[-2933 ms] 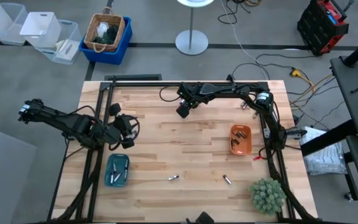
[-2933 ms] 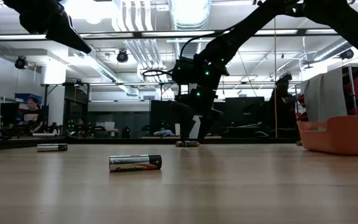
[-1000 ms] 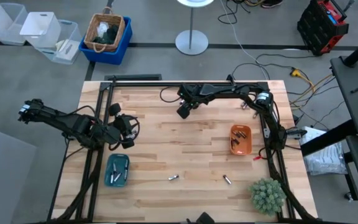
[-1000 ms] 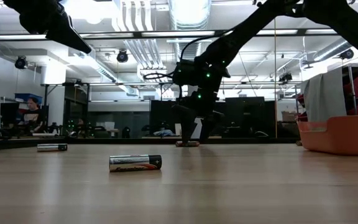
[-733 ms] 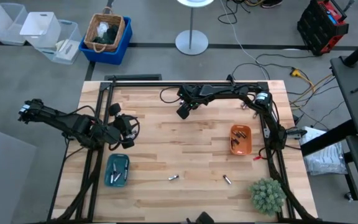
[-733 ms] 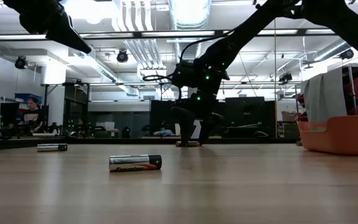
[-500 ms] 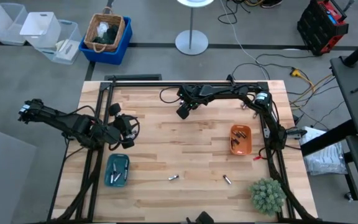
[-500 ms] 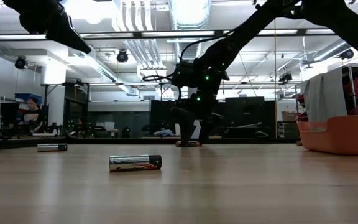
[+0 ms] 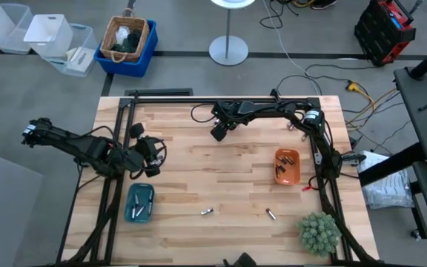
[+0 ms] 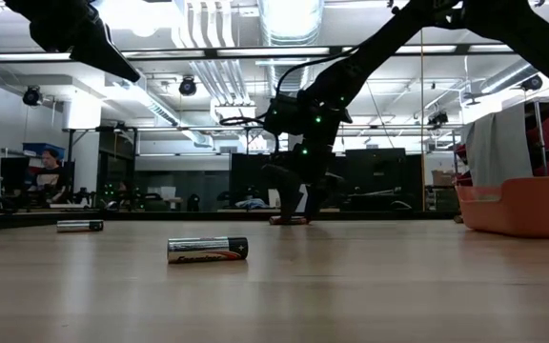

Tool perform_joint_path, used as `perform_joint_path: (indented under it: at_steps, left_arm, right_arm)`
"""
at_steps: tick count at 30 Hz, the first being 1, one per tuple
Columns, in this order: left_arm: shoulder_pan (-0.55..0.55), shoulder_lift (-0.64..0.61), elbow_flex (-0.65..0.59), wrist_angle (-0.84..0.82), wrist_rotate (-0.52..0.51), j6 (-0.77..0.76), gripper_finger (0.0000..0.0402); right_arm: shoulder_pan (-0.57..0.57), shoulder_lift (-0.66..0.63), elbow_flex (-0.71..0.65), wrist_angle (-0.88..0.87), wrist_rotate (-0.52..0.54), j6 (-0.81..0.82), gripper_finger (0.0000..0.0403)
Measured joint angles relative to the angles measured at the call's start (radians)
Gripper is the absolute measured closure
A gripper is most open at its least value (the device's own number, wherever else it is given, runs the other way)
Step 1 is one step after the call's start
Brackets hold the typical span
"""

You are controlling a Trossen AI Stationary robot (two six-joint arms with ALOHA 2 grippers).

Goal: Sort batteries
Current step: Put the black battery into the orange bin

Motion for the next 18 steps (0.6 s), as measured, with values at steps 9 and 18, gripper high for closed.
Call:
perform_joint_path:
  at_steps: [9, 18]
  left_arm:
    - [0.0, 0.0, 0.0, 0.0, 0.0, 0.0, 0.0317]
    - [0.0, 0.0, 0.0, 0.0, 0.0, 0.0, 0.0317]
  right_arm:
    - [0.0, 0.001, 0.0, -0.007, -0.004, 0.005, 0.0166]
    - [-0.002, 0.001, 0.0, -0.022, -0.007, 0.006, 0.0162]
